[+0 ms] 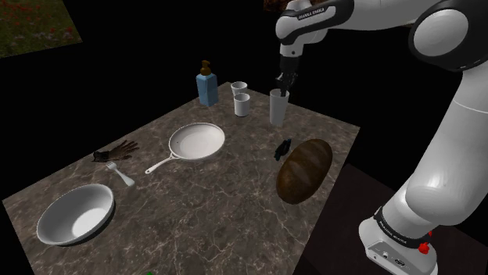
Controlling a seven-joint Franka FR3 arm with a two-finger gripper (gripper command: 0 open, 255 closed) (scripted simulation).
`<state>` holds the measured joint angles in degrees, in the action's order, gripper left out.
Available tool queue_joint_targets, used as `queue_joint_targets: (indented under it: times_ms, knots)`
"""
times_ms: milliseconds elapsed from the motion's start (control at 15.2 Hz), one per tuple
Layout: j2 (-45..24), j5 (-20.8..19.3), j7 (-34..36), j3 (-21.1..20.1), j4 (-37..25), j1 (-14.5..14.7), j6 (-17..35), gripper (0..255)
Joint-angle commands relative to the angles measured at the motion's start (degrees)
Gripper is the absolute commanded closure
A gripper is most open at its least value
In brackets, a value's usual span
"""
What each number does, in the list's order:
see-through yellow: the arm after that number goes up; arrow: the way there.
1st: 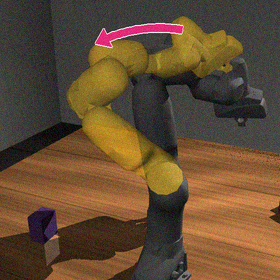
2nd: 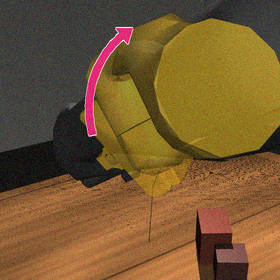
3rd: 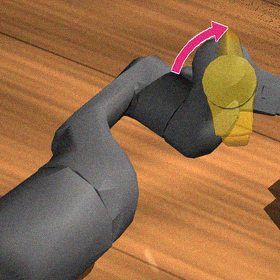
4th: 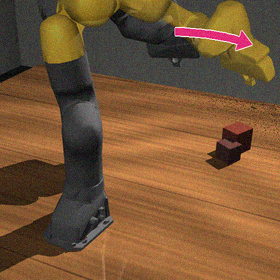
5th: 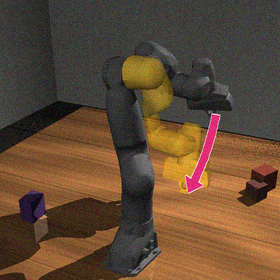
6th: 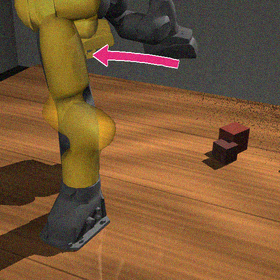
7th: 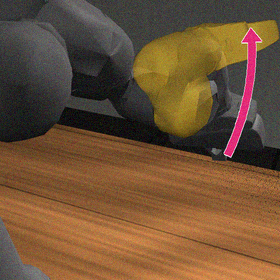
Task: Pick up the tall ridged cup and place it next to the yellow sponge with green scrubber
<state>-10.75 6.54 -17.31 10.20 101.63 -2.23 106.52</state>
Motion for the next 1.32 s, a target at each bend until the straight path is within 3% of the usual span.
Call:
queue_joint_targets:
  times_ms: [0, 1254]
  knots:
    - [0.4, -0.12, 0.16, 0.03, -1.13, -0.01, -1.53, 255]
    - [0.86, -0.44, 1.27, 0.23, -15.17, -0.3, -15.98, 255]
